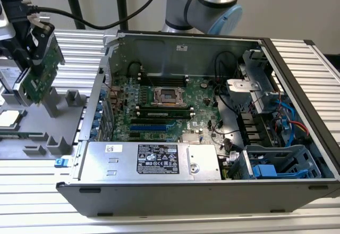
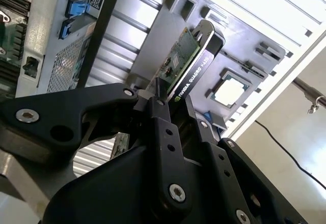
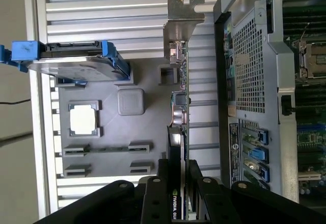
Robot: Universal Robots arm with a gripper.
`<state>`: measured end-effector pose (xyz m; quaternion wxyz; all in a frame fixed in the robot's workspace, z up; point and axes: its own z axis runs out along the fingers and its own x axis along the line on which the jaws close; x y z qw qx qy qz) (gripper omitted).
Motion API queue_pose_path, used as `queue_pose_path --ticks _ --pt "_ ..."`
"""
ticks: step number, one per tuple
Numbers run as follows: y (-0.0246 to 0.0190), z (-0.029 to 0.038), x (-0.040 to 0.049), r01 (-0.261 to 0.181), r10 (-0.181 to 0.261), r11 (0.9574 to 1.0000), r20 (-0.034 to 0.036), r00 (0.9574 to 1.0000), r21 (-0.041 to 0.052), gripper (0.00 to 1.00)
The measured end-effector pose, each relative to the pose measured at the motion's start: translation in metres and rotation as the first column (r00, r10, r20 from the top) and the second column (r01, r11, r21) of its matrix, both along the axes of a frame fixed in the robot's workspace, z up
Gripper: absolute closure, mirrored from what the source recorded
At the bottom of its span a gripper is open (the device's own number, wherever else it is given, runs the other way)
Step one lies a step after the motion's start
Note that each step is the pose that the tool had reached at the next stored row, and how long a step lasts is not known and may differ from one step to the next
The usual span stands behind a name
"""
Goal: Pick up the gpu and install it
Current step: 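Pick up the gpu and move the gpu toward the slot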
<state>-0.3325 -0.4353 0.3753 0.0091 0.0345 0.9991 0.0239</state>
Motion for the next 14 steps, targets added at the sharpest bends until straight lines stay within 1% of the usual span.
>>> queue_pose_path --ticks 7,9,14 --pt "0.0000 0.0010 0.0000 0.000 0.000 1.0000 -0.0003 1.0000 -0.0002 1.00" --pt "0.0000 0.0024 0.0000 0.000 0.000 1.0000 -0.0002 1.0000 -0.0002 1.00" --pt "0.0000 0.0083 0.0000 0.000 0.000 1.0000 0.0000 1.0000 0.0000 1.00"
